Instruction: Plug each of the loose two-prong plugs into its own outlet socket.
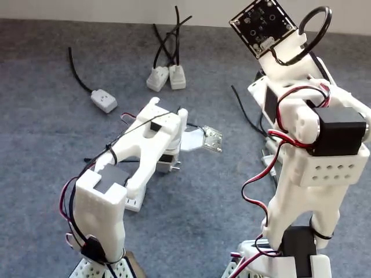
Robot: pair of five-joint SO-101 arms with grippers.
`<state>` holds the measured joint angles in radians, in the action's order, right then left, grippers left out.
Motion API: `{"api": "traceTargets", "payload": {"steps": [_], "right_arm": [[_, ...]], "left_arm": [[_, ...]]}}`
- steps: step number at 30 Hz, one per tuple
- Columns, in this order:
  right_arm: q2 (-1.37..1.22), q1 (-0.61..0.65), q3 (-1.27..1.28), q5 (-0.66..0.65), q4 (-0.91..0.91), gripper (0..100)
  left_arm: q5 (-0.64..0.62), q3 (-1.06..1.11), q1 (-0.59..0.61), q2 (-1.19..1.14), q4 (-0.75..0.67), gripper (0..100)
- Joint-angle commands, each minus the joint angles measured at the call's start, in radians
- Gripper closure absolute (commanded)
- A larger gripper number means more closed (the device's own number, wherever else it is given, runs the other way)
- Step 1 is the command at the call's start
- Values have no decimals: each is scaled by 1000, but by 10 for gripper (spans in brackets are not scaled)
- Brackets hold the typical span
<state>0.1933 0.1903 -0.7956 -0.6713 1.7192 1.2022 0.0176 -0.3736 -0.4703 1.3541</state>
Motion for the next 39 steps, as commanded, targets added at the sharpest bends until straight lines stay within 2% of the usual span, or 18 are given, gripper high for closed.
{"api": "traceTargets", "payload": {"steps": [1, 6, 13, 21, 27, 34, 39], "right_arm": [[28, -7, -7, -12, 25, 989], [28, -7, -7, -14, 27, 989], [28, -7, -7, -14, 27, 989], [28, -7, -7, -14, 27, 989], [28, -7, -7, -14, 27, 989], [28, -7, -7, -14, 27, 989], [28, -8, -7, -14, 27, 989]], "left_arm": [[6, -13, -30, -1, 0, 927], [94, -13, -44, -1, 38, 891], [94, -18, -41, -1, 43, 828], [100, -16, -42, -1, 41, 824], [100, -15, -50, -1, 37, 997], [89, -21, -51, 10, 43, 995], [-130, -13, -48, 62, 37, 995]]}}
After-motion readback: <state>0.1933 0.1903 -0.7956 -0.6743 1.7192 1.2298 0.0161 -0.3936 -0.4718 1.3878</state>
